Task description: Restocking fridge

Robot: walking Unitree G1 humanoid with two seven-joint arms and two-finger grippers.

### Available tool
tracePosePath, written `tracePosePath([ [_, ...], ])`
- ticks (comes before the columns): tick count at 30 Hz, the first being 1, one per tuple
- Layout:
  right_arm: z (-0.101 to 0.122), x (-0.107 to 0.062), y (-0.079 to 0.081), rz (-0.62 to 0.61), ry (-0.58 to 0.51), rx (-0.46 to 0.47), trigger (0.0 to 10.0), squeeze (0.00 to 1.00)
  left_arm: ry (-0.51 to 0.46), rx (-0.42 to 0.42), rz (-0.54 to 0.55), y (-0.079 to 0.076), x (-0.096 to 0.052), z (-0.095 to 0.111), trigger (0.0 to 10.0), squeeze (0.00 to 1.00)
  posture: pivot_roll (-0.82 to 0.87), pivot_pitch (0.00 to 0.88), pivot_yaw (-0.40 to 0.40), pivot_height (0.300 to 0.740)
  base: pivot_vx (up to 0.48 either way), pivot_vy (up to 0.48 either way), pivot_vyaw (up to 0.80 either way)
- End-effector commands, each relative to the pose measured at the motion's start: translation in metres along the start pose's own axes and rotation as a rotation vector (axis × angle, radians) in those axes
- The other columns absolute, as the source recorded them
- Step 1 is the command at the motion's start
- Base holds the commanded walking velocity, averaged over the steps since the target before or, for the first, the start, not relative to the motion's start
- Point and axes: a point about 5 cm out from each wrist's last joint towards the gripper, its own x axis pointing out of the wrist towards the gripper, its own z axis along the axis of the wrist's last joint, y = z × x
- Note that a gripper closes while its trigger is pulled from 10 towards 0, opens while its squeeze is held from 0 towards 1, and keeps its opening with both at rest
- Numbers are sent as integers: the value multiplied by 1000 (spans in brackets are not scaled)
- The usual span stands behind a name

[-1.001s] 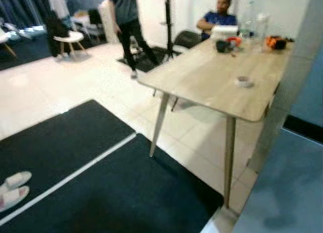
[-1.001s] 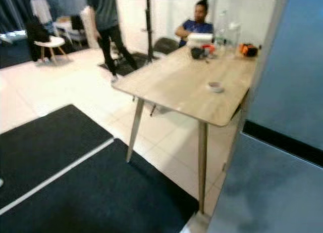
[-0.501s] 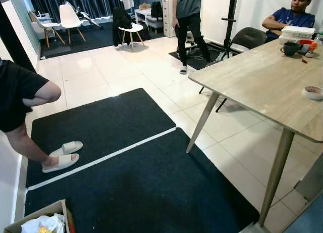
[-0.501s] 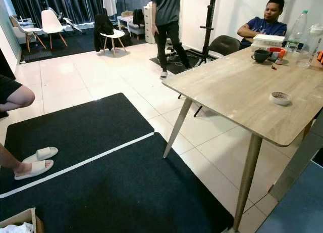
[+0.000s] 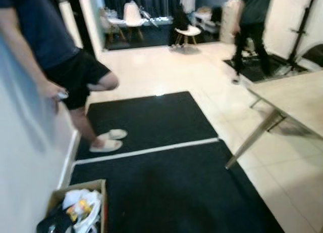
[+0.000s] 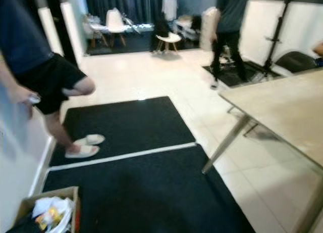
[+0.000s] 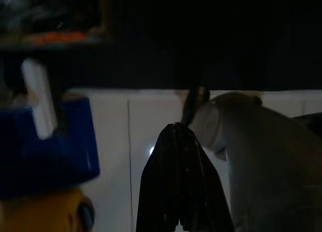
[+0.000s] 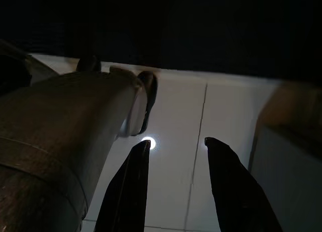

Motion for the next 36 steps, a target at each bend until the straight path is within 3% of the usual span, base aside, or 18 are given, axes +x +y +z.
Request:
tracePosePath([
  [1,-6,0,1,-12,9,19,10000,0,1,16,-6,-6,2,2,10000,0,-95,0,41,740,0,0,0],
  [6,-10,0,3,-10,20,18,10000,0,1,21,-6,-7,2,3,10000,0,-91,0,44,740,0,0,0],
  [15,-19,1,12,28,60,-51,10000,0,6,25,17,10,-2,1,10000,0,-83,0,54,740,0,0,0],
  [19,-24,1,19,34,68,-30,10000,0,3,22,44,31,-9,-1,10000,0,-68,0,66,740,0,0,0],
  [22,-26,2,21,35,72,-31,10000,0,1,22,47,33,-10,-2,10000,0,-68,0,66,740,0,0,0],
  [27,-26,2,23,34,77,-34,10000,0,-6,18,35,25,-7,1,10000,0,-74,0,57,740,0,0,0],
  [30,-25,2,22,31,77,-37,10000,0,-14,12,22,16,-4,4,10000,0,-76,0,49,740,0,0,0],
  [31,-24,2,22,29,76,-46,10000,0,-24,2,9,6,0,9,10000,0,-77,0,41,740,0,0,0],
  [36,-15,4,24,25,66,-62,10000,0,-27,-9,-10,-7,3,12,10000,0,-80,0,29,740,0,0,0],
])
